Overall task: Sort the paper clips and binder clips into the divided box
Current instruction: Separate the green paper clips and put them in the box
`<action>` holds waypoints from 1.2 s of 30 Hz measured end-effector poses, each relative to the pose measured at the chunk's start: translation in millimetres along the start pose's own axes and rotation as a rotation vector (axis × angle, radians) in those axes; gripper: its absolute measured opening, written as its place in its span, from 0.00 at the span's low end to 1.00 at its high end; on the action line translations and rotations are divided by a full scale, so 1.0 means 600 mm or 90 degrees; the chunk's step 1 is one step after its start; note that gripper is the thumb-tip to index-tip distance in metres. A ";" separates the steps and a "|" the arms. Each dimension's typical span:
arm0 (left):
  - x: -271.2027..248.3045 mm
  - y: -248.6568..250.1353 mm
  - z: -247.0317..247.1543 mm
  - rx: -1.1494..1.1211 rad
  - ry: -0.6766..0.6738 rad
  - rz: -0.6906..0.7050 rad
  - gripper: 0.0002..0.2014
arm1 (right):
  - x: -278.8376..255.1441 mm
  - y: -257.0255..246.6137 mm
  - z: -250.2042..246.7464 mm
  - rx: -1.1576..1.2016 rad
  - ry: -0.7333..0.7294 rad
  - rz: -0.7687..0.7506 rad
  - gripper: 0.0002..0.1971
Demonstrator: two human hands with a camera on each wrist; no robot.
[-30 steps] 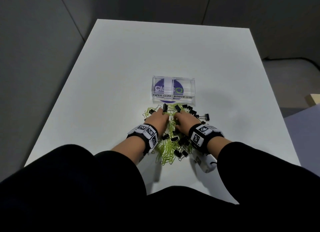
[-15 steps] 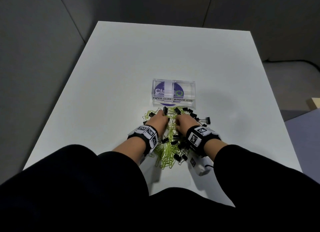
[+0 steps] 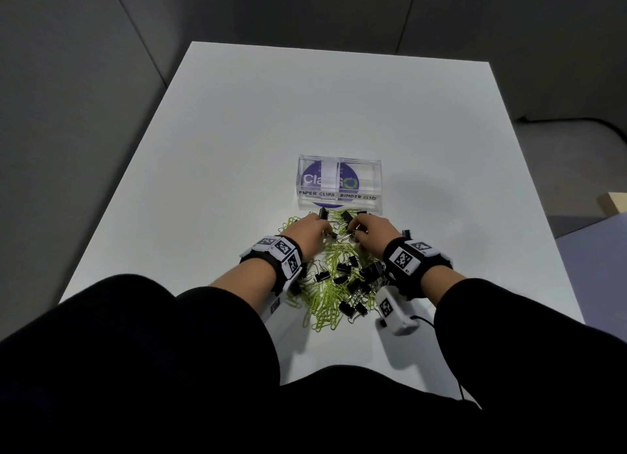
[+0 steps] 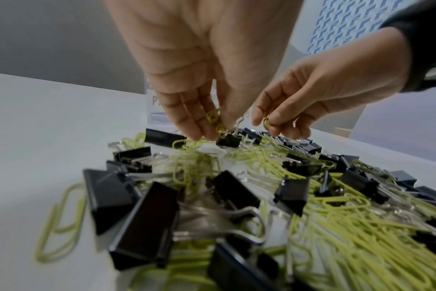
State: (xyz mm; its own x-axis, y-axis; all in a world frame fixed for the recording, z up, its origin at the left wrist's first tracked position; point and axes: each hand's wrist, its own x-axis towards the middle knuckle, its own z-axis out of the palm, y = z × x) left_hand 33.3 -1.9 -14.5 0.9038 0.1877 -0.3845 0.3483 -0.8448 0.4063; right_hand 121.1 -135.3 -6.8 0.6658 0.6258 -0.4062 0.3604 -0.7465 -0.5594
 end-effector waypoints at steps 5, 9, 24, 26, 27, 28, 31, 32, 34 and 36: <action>-0.005 -0.001 -0.005 -0.065 0.001 -0.031 0.14 | -0.003 0.000 -0.008 0.021 0.011 0.020 0.09; -0.011 -0.006 -0.010 -0.091 0.000 -0.039 0.10 | -0.005 0.005 -0.002 -0.050 -0.034 0.022 0.17; -0.016 -0.033 -0.009 -0.155 -0.006 -0.055 0.14 | 0.004 -0.023 0.047 -0.309 -0.145 -0.095 0.21; -0.017 -0.035 -0.010 -0.161 -0.003 -0.063 0.14 | 0.006 -0.023 0.045 -0.316 -0.146 -0.095 0.19; -0.018 -0.037 -0.011 -0.154 -0.003 -0.066 0.14 | 0.007 -0.022 0.043 -0.317 -0.146 -0.098 0.18; -0.019 -0.039 -0.012 -0.141 -0.003 -0.068 0.14 | 0.007 -0.020 0.040 -0.315 -0.145 -0.103 0.19; -0.025 -0.050 -0.019 -0.054 -0.019 -0.070 0.12 | 0.006 -0.015 0.034 -0.321 -0.163 -0.127 0.28; -0.027 -0.054 -0.020 -0.004 -0.039 -0.062 0.13 | 0.006 -0.016 0.034 -0.339 -0.171 -0.135 0.31; -0.030 -0.059 -0.016 0.091 -0.084 -0.032 0.20 | 0.006 -0.018 0.038 -0.370 -0.171 -0.139 0.32; -0.028 -0.059 -0.010 0.142 -0.104 -0.010 0.25 | 0.010 -0.018 0.042 -0.378 -0.156 -0.134 0.27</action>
State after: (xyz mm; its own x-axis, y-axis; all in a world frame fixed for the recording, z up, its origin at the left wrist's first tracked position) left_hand 7.4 28.2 -17.4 0.8405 0.1335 -0.5250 0.2817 -0.9356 0.2130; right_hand 104.6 -117.9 -21.1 0.3991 0.7528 -0.5235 0.8109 -0.5562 -0.1817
